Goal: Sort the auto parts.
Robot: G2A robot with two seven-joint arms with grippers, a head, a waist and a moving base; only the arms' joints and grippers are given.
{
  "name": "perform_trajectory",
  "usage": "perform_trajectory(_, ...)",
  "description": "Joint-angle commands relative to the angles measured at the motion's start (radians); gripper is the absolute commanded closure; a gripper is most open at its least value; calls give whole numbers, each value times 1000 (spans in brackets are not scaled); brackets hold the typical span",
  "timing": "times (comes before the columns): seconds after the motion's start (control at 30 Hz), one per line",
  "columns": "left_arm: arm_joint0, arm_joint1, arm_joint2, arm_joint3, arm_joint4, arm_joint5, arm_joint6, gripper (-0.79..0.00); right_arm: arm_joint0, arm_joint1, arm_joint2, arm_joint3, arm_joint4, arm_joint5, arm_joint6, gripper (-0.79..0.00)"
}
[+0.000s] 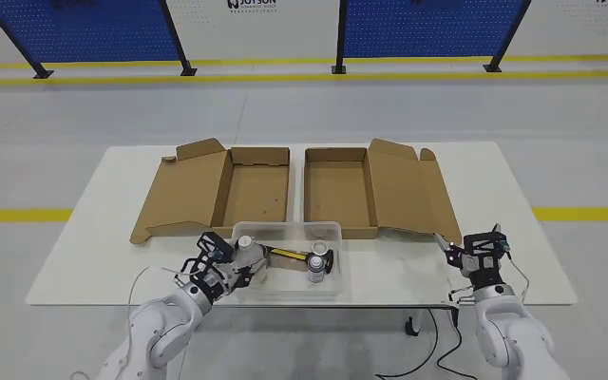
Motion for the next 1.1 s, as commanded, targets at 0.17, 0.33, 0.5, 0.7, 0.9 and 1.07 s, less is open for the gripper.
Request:
perform_trajectory(0.17,12,7,-34,-87,-118,-73,-40,0,0,0,0,0,0,0,0,-785)
perform_trajectory(0.33,21,12,-47,-130,-137,-129,-52,0,0,0,0,0,0,0,0,-785)
perform_trajectory(0.5,27,16,-52,-138,-133,-152,-41,0,0,0,0,0,0,0,0,-785)
perform_trajectory(0.7,23,19,-50,-135,-126,-164,-36,0,0,0,0,0,0,0,0,-785)
perform_trajectory(0.9,-20,17,-43,-117,-82,-89,-2,0,0,0,0,0,0,0,0,-785)
perform_trajectory(1.07,-113,7,-5,-78,-67,22,23,0,0,0,0,0,0,0,0,-785)
